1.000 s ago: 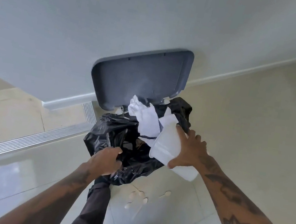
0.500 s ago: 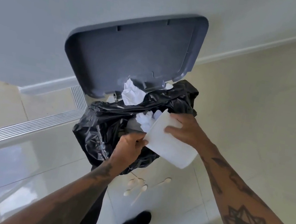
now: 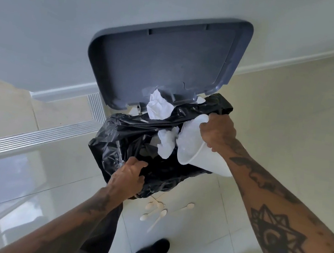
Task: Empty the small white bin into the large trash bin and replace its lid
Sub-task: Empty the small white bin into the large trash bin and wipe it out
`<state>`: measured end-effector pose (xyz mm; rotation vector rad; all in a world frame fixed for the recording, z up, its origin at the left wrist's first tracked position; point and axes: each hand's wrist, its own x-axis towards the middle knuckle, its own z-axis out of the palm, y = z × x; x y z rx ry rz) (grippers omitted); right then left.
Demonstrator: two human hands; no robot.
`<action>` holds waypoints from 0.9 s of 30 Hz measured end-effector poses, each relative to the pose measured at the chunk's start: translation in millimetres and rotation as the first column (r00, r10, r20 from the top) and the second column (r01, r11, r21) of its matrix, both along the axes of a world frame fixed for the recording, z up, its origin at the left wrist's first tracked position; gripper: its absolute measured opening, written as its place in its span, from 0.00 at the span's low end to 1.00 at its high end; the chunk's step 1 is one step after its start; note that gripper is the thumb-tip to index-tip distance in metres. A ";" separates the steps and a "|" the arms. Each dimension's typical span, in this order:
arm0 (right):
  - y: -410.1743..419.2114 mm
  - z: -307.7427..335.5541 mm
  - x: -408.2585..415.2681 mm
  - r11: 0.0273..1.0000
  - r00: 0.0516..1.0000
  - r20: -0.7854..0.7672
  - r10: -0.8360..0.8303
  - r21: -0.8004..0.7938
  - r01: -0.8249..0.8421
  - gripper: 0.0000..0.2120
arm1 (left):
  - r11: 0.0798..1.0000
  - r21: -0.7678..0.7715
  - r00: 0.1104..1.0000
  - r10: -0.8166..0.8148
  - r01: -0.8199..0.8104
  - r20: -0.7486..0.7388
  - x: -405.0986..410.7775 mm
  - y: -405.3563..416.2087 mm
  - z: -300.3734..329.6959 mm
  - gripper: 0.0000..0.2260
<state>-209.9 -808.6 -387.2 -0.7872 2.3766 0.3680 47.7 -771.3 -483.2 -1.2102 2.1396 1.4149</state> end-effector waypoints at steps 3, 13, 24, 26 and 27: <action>-3.1 -4.4 4.4 0.993 0.993 -0.028 0.118 0.012 -0.118 0.14 | 0.997 -0.045 0.997 -0.062 0.060 -0.036 18.2 0.9 -5.9 0.18; -13.3 -15.5 8.3 0.889 0.913 -0.126 0.387 0.313 -0.334 0.18 | 0.994 -0.086 0.994 -0.069 0.062 -0.084 20.8 2.2 -13.8 0.17; -14.0 -6.7 -7.0 0.859 0.894 -0.150 0.422 0.382 -0.341 0.18 | 0.994 -0.102 0.994 -0.060 0.051 -0.088 19.0 5.2 -24.2 0.16; -13.0 -5.5 -9.9 0.851 0.887 -0.154 0.436 0.391 -0.350 0.20 | 0.993 -0.103 0.994 -0.064 0.055 -0.086 19.5 5.4 -25.4 0.17; -12.7 -5.4 -11.7 0.849 0.884 -0.156 0.442 0.391 -0.356 0.20 | 0.993 -0.105 0.994 -0.064 0.055 -0.085 20.0 5.7 -26.2 0.17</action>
